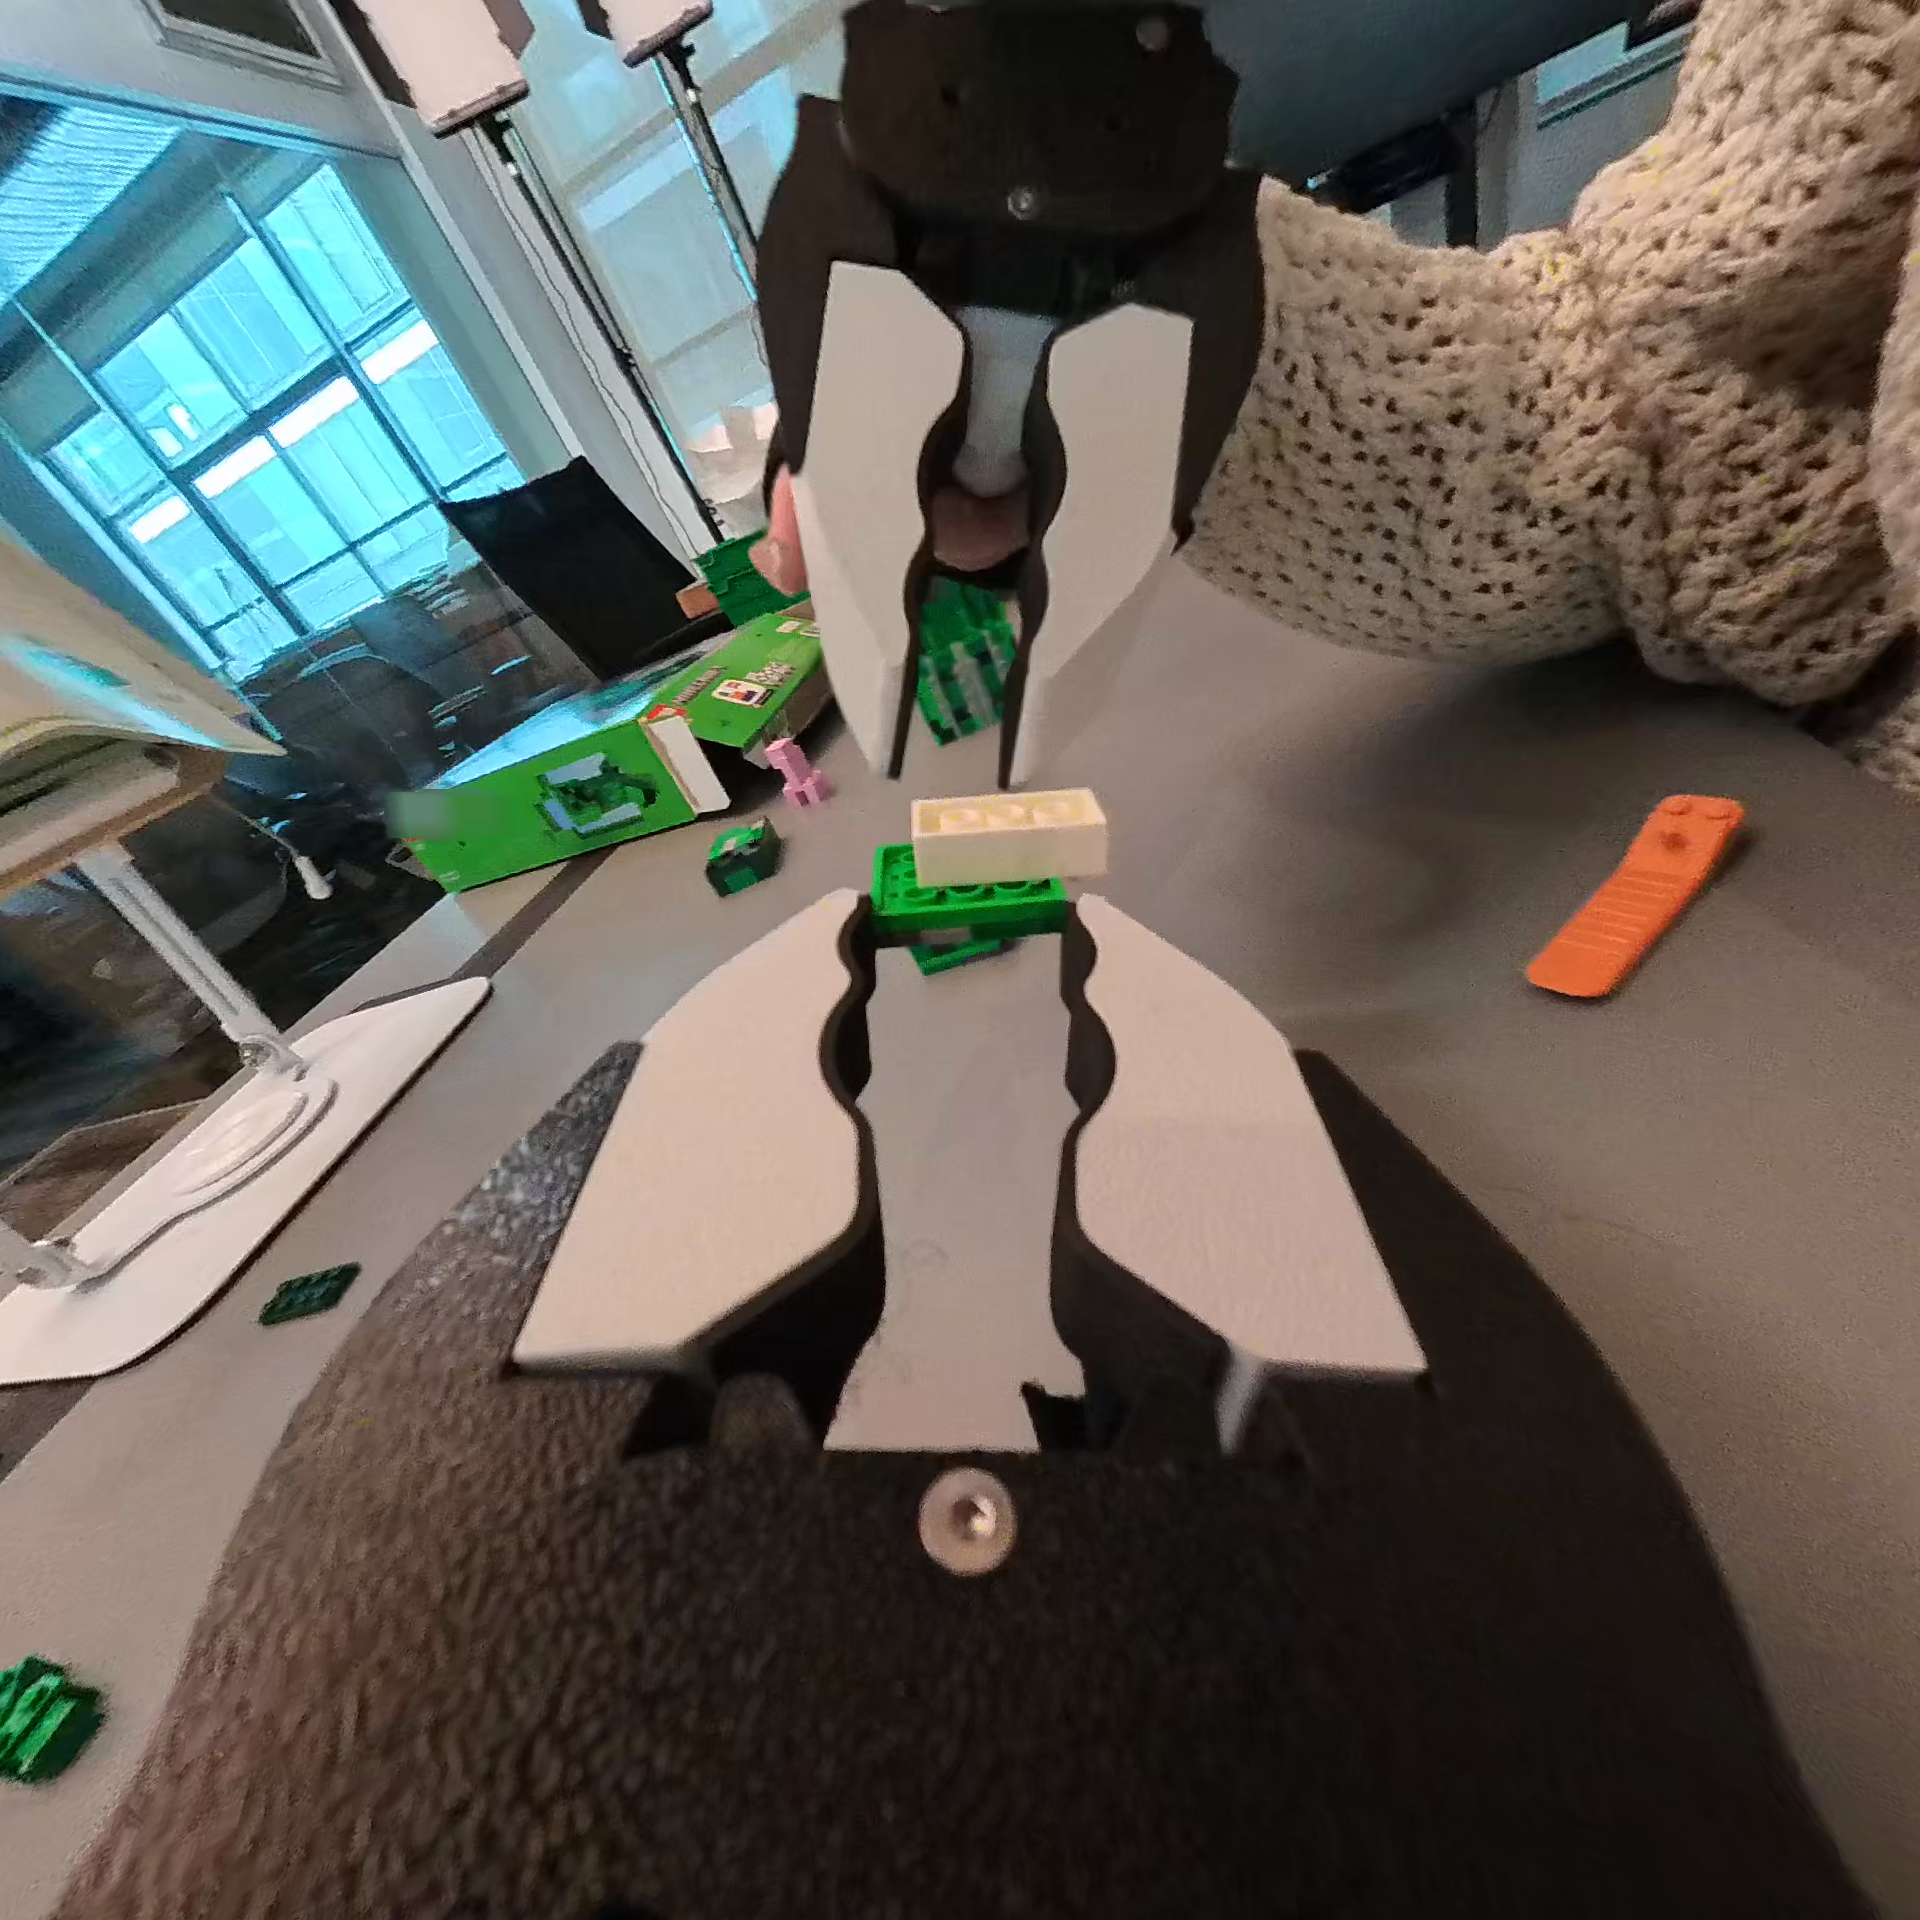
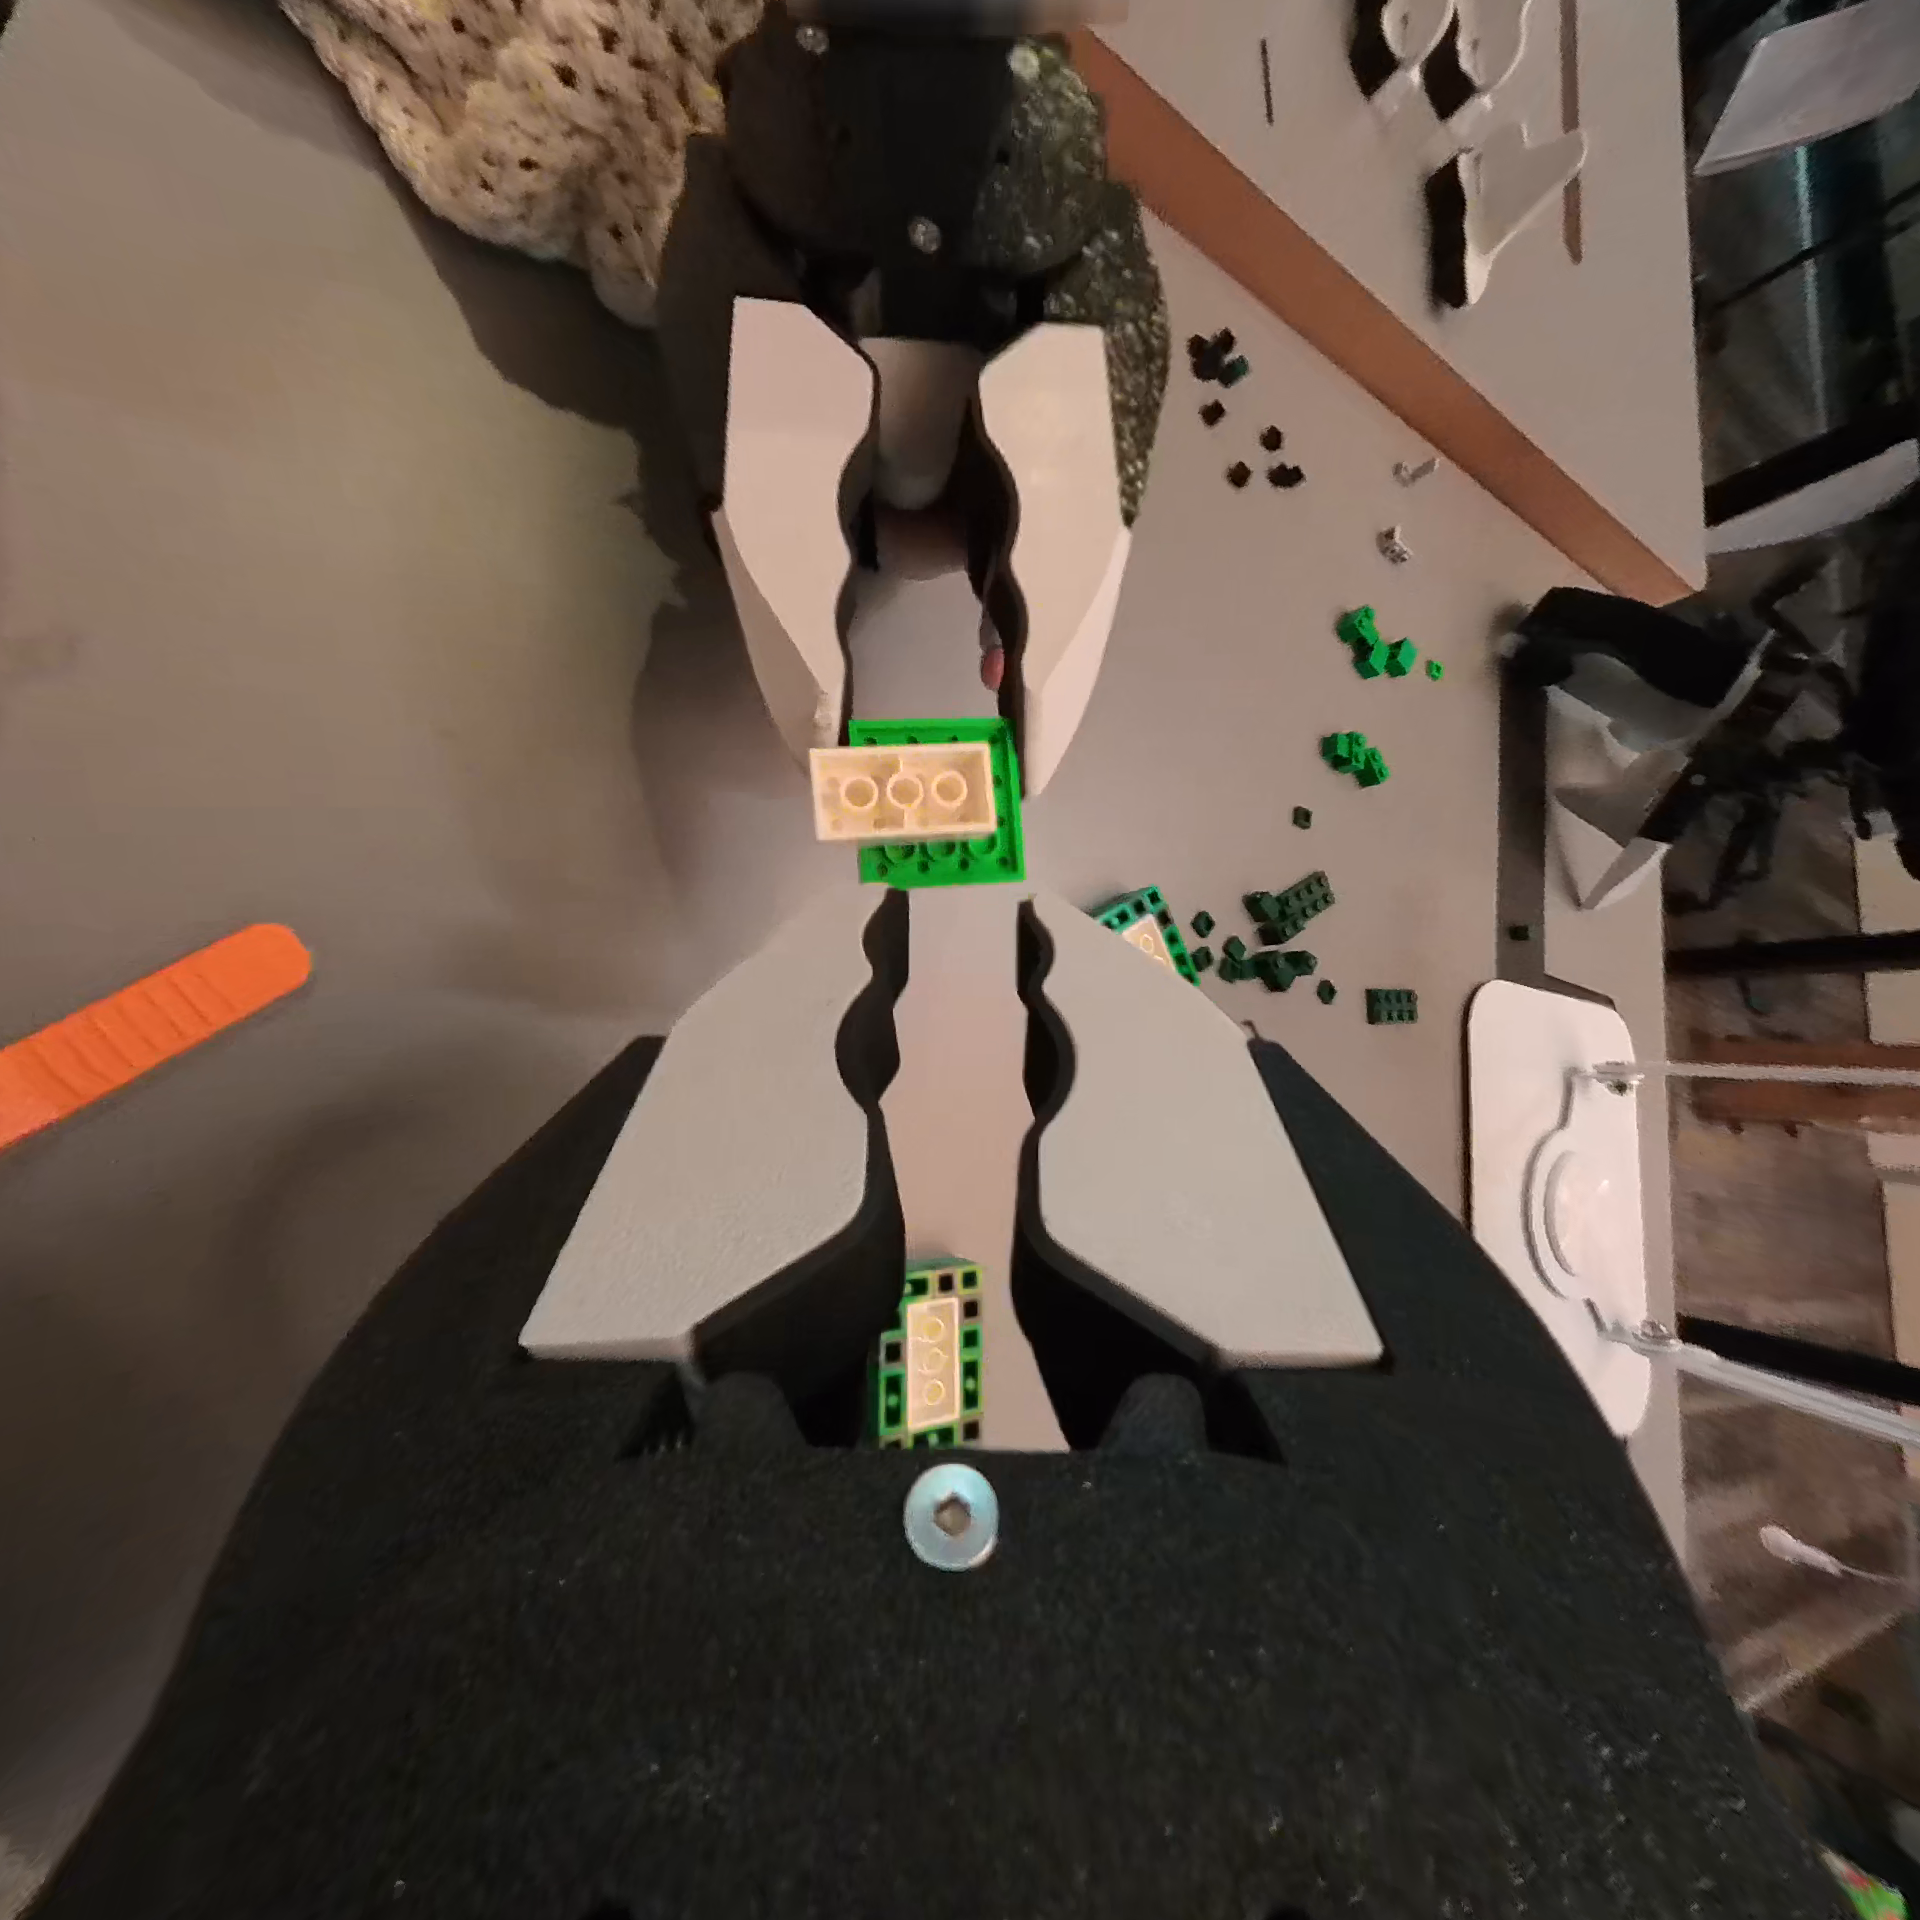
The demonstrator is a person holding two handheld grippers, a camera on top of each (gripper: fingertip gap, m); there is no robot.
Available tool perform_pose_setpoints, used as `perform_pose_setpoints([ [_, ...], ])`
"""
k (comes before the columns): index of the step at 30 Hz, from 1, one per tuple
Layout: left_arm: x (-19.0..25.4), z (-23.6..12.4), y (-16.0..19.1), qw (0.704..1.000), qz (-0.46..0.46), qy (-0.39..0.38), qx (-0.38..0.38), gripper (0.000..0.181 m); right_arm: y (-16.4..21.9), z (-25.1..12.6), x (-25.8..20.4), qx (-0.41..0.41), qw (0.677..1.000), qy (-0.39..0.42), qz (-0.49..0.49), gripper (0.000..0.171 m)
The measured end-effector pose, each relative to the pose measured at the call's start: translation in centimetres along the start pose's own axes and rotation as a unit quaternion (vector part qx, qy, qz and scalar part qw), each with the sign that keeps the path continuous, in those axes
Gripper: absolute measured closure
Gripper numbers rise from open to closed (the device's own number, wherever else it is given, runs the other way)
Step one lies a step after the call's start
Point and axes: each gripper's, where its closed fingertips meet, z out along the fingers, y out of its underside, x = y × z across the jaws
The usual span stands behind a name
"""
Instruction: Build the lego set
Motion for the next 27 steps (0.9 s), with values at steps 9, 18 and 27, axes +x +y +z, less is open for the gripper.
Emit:
perform_pose_setpoints([
  [9,-2.6,-0.5,0.7,0.996,0.003,-0.083,-0.014,0.147,6.8,-3.8,2.8,-0.028,0.975,0.153,0.161,0.152],
  [18,-0.1,-0.3,-0.3,1.0,-0.018,0.013,0.021,0.147,15.3,-5.7,-5.4,-0.074,0.946,0.064,0.308,0.152],
  [27,0.8,-0.3,-0.2,0.998,-0.032,0.057,0.017,0.147,15.0,-4.6,-6.2,-0.208,0.927,-0.036,0.31,0.16],
])
